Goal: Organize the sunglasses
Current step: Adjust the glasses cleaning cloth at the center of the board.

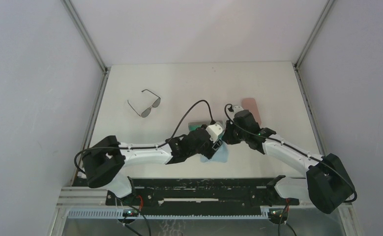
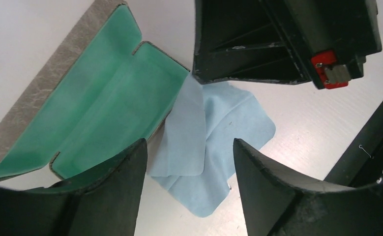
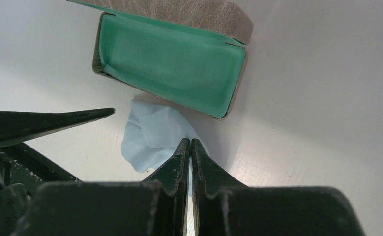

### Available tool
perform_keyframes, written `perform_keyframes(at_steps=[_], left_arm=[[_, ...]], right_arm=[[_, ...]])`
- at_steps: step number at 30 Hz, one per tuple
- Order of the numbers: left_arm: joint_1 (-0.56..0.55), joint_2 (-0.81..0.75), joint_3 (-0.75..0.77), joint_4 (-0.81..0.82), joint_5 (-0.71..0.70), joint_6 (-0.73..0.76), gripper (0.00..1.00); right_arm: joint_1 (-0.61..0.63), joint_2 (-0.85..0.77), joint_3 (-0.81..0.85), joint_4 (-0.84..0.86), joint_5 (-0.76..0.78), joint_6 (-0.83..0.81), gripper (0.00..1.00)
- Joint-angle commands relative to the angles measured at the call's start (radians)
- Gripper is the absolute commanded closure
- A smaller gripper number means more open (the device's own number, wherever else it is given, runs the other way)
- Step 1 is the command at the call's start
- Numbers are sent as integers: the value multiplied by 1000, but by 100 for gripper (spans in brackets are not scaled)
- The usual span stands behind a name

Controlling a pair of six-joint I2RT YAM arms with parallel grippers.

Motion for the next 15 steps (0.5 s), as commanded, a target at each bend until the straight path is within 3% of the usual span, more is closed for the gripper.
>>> perform_keyframes(at_steps=[1,15], left_arm=[[-33,48,37,90,-93,5,29],[-94,179,124,132,-420,2,26]], right_arm=[[-21,13,-2,59,-74,53,100],[-46,25,-1,59,-111,79,100]])
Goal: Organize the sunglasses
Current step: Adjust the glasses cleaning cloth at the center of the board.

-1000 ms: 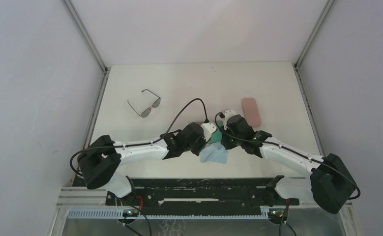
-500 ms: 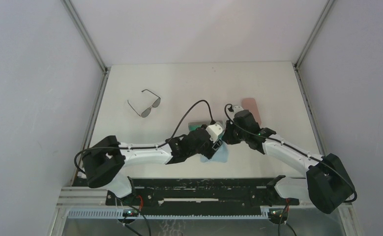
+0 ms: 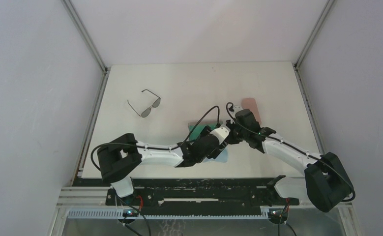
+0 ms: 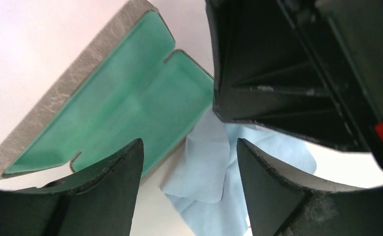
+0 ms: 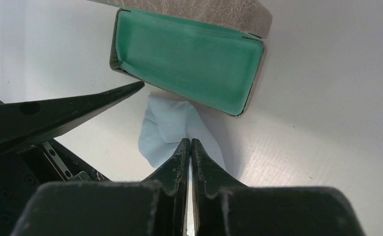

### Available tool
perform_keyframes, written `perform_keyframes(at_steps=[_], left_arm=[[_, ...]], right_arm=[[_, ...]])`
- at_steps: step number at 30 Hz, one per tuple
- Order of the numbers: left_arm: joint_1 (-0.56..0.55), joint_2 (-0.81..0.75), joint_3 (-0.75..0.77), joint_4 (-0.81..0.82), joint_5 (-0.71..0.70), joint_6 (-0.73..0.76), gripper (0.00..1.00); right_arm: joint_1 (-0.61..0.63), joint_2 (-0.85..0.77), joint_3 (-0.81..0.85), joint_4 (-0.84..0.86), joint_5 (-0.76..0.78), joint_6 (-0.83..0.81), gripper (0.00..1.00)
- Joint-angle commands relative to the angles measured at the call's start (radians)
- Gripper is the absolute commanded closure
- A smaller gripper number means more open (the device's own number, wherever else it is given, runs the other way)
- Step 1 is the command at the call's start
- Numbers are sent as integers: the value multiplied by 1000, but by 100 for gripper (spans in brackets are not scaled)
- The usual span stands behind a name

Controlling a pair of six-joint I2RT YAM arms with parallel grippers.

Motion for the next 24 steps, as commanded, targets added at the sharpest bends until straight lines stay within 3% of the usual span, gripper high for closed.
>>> perform_keyframes(at_steps=[1,13,24], left_arm=[[-11,31,81,62,-156,-4,26],[-11,97,124,88,-146,-2,27],[-11,140,130,70,-175,15,45]], right_arm=[[-17,6,-2,41,-15,24,100],[-52,19,-10,36,-27,22,100],[-67,8,-11,27,-33,18,100]])
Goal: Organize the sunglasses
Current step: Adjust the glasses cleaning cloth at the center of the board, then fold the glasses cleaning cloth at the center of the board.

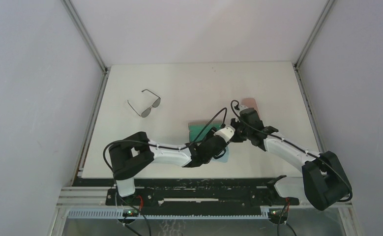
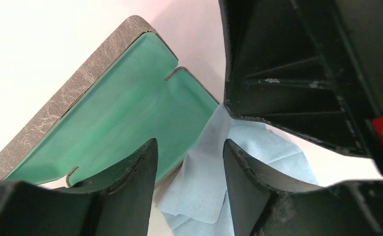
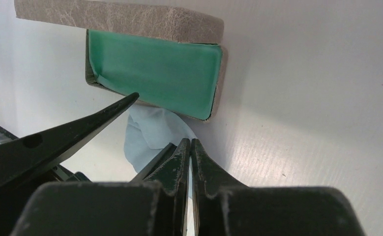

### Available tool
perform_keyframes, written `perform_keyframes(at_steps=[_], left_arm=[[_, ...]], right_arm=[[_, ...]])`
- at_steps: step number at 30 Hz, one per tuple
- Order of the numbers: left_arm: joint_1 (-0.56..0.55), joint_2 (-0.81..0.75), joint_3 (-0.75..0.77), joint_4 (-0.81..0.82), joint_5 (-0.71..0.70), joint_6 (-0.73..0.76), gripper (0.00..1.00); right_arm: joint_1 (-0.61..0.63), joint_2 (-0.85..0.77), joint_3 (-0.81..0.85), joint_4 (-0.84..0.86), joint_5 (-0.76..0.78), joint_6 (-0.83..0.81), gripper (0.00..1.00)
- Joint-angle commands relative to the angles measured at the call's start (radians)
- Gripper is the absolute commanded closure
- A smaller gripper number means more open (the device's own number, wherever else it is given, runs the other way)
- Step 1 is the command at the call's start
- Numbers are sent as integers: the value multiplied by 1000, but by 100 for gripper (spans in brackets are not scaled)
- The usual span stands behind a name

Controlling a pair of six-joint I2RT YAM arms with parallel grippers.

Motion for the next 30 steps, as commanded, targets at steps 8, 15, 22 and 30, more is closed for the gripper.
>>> perform_keyframes(at_steps=[8,15,22,30], left_arm=[[7,-11,-10,29,-61,3,52],[6,-31,-45,31,-68,-16,57],[7,-43,-81,39,-41,-39,51],[7,-77,-129,42,-36,-68,51]], right_arm=[[-2,-15,1,25,-26,8,100],[-7,-16,0,21,-20,4,100],[-7,-21,-1,17,-19,2,100],[-11,-26,-7,20,-21,2,100]])
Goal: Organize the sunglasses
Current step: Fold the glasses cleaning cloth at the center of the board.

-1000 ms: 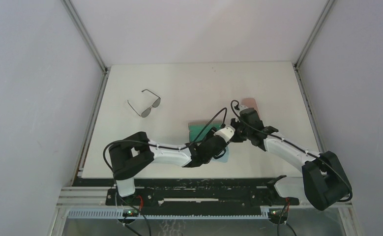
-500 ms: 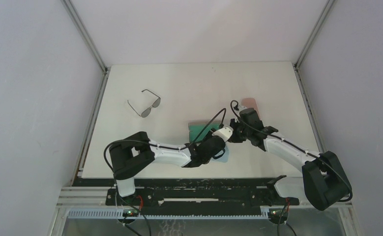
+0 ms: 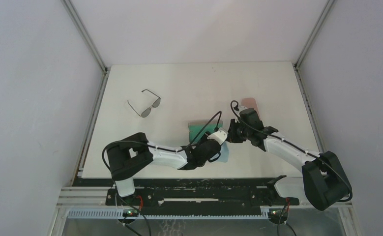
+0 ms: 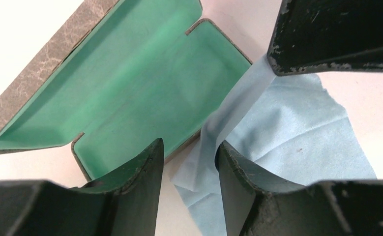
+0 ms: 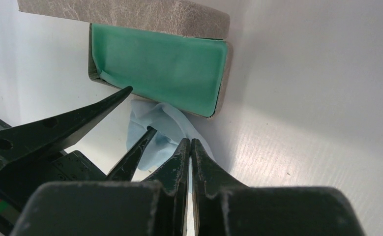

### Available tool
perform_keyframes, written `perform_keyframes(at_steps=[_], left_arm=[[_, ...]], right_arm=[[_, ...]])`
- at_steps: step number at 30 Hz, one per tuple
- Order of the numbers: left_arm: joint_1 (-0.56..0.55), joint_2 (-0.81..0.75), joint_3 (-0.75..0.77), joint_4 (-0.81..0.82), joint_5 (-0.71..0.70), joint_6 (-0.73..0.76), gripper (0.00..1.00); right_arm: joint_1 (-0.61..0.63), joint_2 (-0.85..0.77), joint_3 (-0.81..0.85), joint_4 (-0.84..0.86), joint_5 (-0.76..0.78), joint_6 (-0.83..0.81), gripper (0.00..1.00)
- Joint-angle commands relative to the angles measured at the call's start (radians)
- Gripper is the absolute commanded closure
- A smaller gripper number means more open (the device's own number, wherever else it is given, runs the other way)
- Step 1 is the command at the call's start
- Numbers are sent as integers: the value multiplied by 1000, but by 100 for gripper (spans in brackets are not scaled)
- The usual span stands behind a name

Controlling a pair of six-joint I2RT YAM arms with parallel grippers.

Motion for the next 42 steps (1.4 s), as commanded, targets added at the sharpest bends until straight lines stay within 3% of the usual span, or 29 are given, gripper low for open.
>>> perform_keyframes(at_steps=[1,25,33,39,42], left_arm=[[3,-69,-42,34,5,-42,52],[-16,-103,-103,24,16,-104,59],[-23,-114,-100,24,21,-91,78],[-25,-168,-111,18,41,-74,99],[-25,-199,-111,7,47,-55,100]], right_arm=[[-8,-25,-5,24,-5,3,100],[-10,-30,-6,20,-4,3,100],[-11,-35,-7,20,-8,2,100],[-11,-43,-6,16,-9,-10,100],[-10,-47,-7,8,-15,-30,100]])
